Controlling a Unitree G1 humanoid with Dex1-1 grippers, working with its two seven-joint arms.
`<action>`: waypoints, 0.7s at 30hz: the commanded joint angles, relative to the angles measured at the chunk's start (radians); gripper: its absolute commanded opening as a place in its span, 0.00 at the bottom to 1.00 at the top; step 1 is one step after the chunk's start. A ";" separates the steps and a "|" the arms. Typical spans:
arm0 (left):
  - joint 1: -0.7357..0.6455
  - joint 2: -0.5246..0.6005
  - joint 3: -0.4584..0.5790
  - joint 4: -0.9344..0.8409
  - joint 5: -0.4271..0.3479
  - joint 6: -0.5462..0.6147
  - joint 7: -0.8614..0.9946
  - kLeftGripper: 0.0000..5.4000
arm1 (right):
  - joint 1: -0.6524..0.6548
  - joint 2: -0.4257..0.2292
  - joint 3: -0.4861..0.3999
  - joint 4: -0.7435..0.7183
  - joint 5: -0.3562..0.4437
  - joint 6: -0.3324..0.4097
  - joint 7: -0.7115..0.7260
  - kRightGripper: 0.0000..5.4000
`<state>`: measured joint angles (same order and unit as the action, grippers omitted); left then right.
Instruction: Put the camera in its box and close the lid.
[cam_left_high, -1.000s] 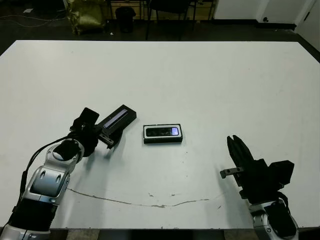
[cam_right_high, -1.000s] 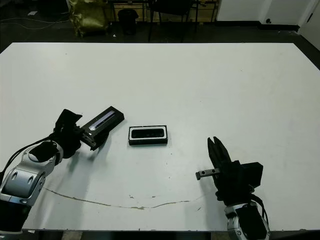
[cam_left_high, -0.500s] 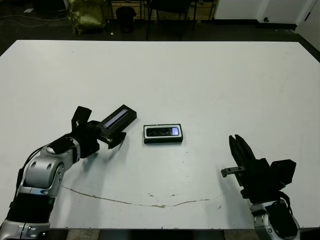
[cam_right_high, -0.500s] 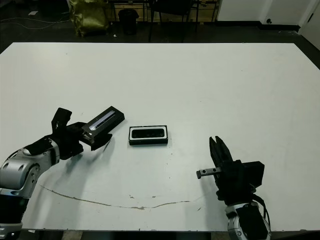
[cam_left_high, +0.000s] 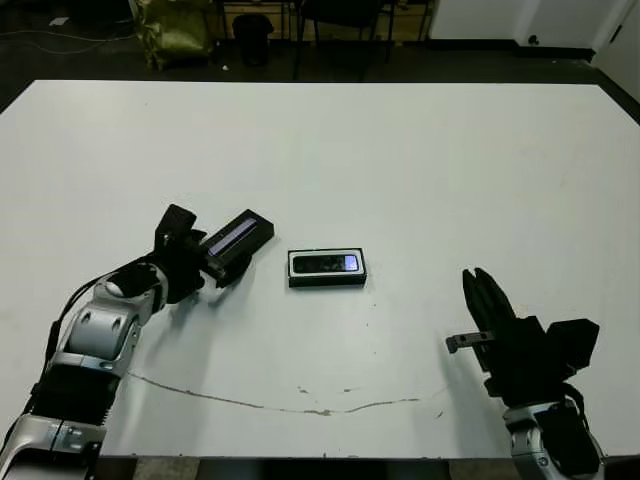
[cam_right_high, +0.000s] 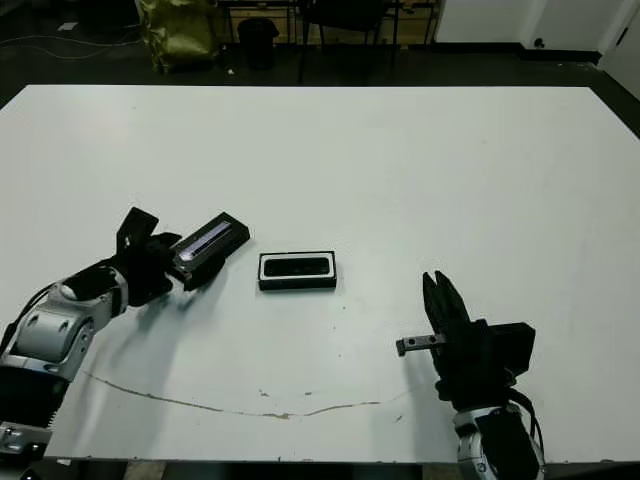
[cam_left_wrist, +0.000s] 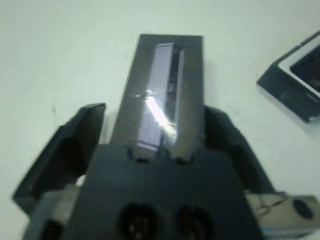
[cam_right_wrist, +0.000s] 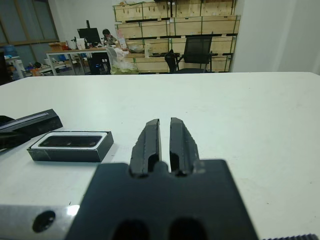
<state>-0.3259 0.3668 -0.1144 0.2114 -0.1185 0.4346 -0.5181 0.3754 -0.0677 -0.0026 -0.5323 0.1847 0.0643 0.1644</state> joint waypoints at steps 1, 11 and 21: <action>0.054 0.030 -0.057 0.048 0.072 0.012 0.001 0.64 | 0.049 -0.007 -0.007 -0.003 0.012 0.035 -0.004 0.00; 0.038 0.023 -0.064 0.053 -0.022 0.111 -0.127 0.49 | 0.051 -0.005 -0.005 -0.007 0.002 0.035 -0.011 0.00; 0.015 0.064 -0.041 -0.048 -0.069 0.171 -0.195 0.49 | 0.050 -0.004 -0.004 0.000 -0.004 0.034 -0.019 0.00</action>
<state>-0.3522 0.4212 -0.1433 0.1417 -0.1838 0.5645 -0.6871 0.3784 -0.0671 -0.0024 -0.5388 0.1816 0.0739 0.1527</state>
